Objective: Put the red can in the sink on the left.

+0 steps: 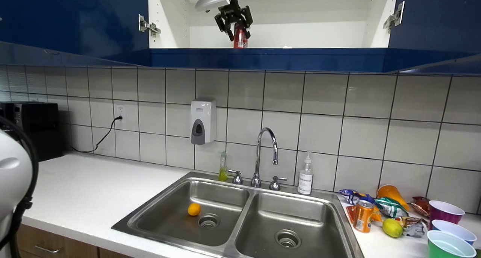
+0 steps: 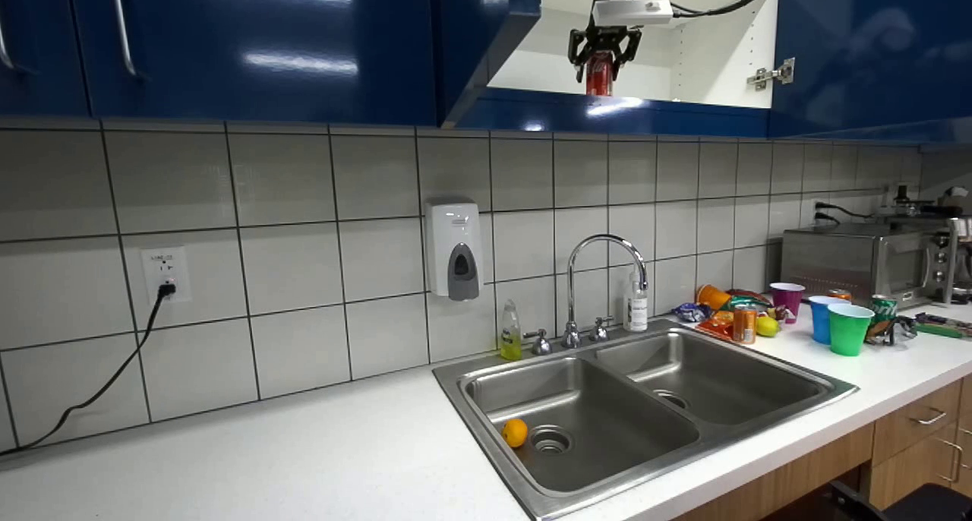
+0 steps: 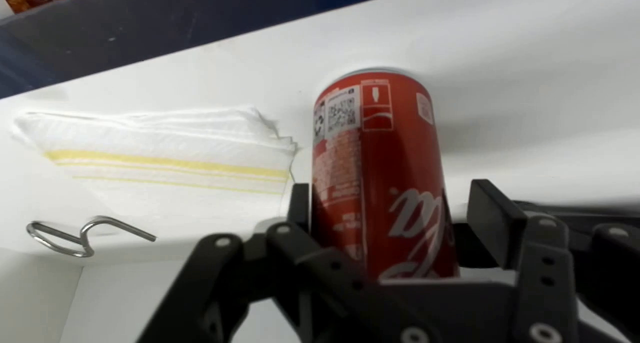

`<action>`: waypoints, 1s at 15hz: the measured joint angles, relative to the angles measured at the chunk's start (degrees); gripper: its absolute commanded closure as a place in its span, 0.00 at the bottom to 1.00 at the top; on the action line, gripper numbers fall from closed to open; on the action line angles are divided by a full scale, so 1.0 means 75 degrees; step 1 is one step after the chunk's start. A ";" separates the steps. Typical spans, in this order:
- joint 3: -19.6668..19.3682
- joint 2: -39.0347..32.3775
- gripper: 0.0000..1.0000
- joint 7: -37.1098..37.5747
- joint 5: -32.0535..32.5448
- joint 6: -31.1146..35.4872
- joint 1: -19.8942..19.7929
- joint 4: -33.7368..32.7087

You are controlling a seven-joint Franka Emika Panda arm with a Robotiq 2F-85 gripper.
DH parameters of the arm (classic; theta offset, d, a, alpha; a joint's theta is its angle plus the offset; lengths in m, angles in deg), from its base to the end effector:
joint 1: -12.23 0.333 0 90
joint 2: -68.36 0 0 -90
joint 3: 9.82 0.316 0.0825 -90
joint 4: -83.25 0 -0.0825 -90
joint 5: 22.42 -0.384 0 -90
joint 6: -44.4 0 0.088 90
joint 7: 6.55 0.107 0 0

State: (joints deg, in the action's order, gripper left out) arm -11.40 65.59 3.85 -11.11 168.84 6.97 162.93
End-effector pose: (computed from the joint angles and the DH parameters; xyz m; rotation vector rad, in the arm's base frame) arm 0.5993 -0.0789 0.7570 2.7490 -0.3469 1.0715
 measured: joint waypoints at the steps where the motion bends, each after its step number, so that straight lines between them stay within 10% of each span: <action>1: -0.0001 -0.0017 0.58 0.0000 0.0000 0.0002 0.0000 -0.0016; 15: -0.0003 -0.0062 0.62 0.0000 -0.0001 0.0040 0.0000 -0.0053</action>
State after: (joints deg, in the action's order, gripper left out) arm -11.42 65.13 3.85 -11.12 169.14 6.98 162.53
